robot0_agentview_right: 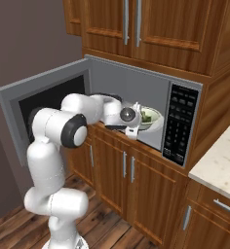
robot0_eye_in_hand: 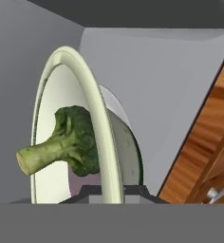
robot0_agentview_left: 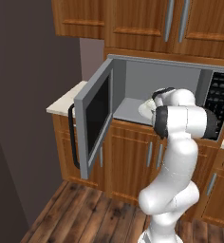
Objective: Place the bowl containing the eggplant and broccoli in the microwave. Close the microwave door and press the start button to microwave the meal.
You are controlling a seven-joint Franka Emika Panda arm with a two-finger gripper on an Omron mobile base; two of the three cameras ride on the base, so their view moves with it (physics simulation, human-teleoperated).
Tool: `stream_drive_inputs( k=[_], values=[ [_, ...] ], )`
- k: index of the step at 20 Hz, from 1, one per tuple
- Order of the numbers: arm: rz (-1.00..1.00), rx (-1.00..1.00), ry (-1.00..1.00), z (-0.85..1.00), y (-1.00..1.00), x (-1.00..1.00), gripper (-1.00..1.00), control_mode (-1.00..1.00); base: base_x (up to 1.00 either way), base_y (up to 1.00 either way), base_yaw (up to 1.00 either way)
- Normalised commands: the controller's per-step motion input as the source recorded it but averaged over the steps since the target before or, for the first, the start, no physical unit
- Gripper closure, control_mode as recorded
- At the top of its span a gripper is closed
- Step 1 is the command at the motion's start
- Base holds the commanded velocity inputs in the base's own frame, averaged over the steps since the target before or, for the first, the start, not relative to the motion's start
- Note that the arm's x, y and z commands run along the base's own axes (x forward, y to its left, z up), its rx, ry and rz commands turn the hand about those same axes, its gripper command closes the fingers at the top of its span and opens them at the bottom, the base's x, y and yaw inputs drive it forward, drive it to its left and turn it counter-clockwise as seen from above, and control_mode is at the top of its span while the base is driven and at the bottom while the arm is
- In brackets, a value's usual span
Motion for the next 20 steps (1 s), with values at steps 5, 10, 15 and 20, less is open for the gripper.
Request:
stream_drive_inputs(
  k=[5,10,15,20],
  values=[
    [0.00,0.00,0.00,-0.26,-0.13,0.37,1.00,-1.00,0.00,0.00,0.00],
    [0.00,0.00,0.00,-0.20,-0.02,0.44,1.00,-1.00,0.00,0.00,0.00],
    [0.00,0.00,0.00,-0.10,-0.06,0.45,1.00,-1.00,0.00,0.00,0.00],
    [0.00,0.00,0.00,-0.01,0.00,0.31,-1.00,-1.00,0.00,0.00,0.00]
  ],
)
